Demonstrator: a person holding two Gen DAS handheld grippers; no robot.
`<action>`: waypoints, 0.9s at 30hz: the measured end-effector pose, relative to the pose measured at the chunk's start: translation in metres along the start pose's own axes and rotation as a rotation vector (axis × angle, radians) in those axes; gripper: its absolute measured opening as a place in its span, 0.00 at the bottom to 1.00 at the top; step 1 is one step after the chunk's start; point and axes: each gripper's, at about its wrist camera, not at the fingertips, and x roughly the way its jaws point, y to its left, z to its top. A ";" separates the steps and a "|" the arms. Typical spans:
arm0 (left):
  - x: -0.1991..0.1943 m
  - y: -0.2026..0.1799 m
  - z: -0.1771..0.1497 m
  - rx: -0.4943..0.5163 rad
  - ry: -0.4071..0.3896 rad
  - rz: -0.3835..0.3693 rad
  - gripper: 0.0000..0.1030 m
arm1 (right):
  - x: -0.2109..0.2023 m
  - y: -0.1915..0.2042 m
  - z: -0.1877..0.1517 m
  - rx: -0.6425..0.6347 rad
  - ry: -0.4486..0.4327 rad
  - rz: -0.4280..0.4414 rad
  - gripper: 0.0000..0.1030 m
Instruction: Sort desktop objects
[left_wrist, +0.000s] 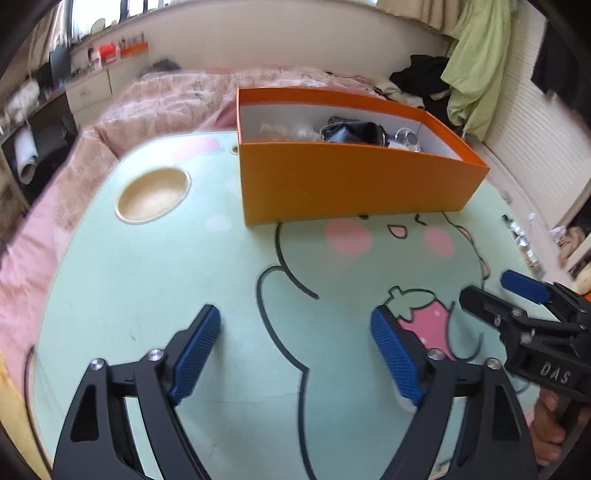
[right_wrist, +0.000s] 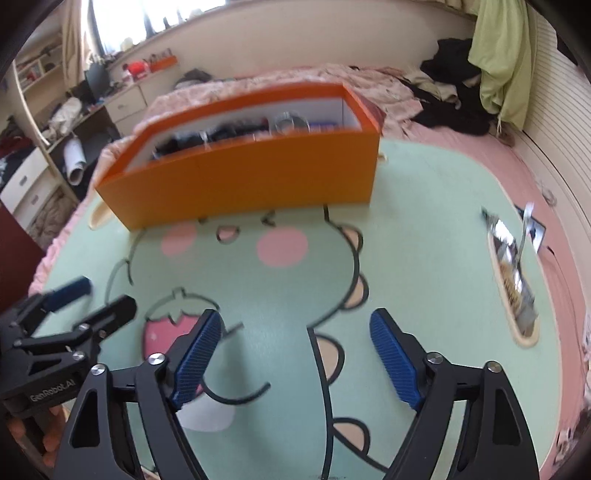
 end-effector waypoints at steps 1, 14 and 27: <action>0.004 -0.002 -0.001 0.021 0.006 0.036 1.00 | 0.003 0.001 -0.004 -0.005 -0.005 -0.027 1.00; 0.018 0.001 -0.016 0.045 -0.063 0.005 1.00 | 0.008 -0.007 -0.006 -0.024 -0.042 -0.013 1.00; 0.007 -0.001 -0.011 0.055 -0.064 -0.002 1.00 | 0.008 -0.007 -0.005 -0.024 -0.042 -0.014 1.00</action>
